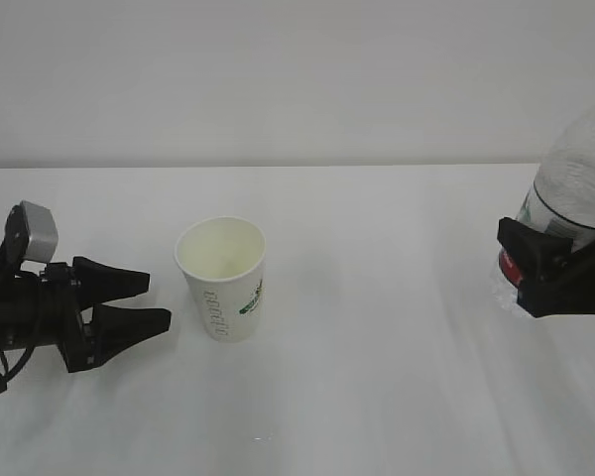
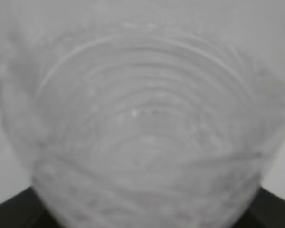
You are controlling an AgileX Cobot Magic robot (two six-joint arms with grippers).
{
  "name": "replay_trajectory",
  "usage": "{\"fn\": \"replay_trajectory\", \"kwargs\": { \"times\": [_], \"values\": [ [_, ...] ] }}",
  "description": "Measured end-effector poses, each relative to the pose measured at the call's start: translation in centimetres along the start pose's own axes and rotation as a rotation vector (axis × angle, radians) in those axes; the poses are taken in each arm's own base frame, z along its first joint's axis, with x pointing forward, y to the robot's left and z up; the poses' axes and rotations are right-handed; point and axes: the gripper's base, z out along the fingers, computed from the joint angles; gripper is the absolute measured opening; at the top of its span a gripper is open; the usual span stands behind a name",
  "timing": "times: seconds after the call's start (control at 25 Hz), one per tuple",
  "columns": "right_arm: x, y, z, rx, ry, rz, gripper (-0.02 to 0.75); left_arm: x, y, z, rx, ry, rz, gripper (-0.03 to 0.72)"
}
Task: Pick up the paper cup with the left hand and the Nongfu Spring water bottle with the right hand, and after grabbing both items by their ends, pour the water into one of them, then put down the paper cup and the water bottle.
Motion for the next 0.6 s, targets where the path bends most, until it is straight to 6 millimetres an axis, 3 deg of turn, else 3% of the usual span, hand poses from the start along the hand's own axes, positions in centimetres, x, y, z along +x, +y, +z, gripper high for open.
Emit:
{"fn": "replay_trajectory", "kwargs": {
  "times": [0.12,0.36,0.6],
  "values": [
    [0.0,0.0,0.0,0.0,0.0,0.0,0.505,0.0,0.0,0.0,0.0,0.0,0.007,0.58],
    [0.0,0.0,0.0,0.0,0.0,0.0,0.505,0.12,-0.38,0.07,0.039,0.011,0.269,0.579],
    [0.0,0.0,0.0,0.0,0.0,0.002,0.505,0.09,-0.31,0.08,0.03,0.008,0.298,0.599]
  ]
}}
